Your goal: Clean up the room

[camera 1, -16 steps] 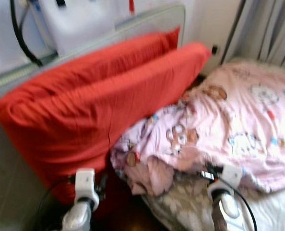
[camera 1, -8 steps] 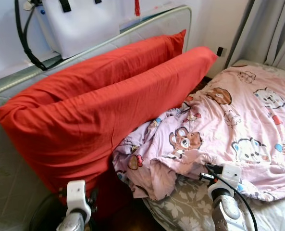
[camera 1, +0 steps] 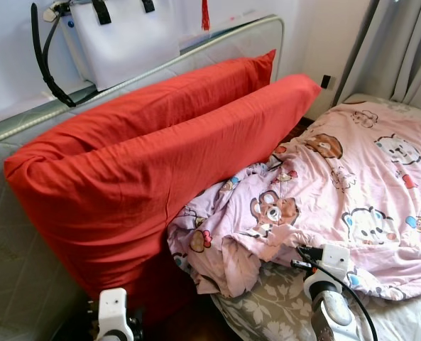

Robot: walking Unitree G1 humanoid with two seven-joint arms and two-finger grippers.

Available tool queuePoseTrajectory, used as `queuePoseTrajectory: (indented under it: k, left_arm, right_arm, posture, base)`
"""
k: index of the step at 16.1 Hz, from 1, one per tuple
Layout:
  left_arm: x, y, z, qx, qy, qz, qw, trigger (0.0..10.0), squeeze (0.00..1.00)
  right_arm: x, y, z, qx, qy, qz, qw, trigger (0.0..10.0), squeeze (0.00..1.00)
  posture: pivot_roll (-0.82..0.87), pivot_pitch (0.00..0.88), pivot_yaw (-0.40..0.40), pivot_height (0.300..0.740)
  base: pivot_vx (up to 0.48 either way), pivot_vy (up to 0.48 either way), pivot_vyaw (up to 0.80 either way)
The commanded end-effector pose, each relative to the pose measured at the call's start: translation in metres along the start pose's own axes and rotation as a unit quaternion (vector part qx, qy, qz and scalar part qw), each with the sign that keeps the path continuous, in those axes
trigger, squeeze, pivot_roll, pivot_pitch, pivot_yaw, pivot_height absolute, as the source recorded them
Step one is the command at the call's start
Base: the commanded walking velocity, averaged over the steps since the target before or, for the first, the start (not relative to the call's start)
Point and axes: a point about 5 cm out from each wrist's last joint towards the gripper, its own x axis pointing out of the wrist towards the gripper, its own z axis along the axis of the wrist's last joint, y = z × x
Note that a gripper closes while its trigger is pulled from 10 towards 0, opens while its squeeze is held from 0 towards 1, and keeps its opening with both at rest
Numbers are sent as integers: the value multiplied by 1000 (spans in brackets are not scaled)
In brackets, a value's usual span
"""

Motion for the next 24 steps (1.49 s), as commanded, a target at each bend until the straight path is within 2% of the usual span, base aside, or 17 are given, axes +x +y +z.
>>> queuePoseTrajectory:
  k: [1, 6, 24]
  left_arm:
    - [-3, 5, -9, 18, 26, 4, 999, 10000, 0]
    - [-8, 4, -23, 26, 46, -1, 999, 10000, 0]
    - [-15, 12, -37, 27, 81, 4, 996, 10000, 0]
  right_arm:
    - [2, 4, 1, -4, 1, 6, 1000, 10000, 0]
    - [2, 5, 0, -6, 3, 8, 1000, 10000, 0]
    - [3, 4, 6, -6, -14, -11, 1000, 10000, 0]
  posture:
    - [21, 9, 26, 740]
    - [22, 12, 24, 740]
    - [21, 1, 34, 740]
  base:
    - [0, 0, 0]
    - [0, 0, 0]
    - [0, 0, 0]
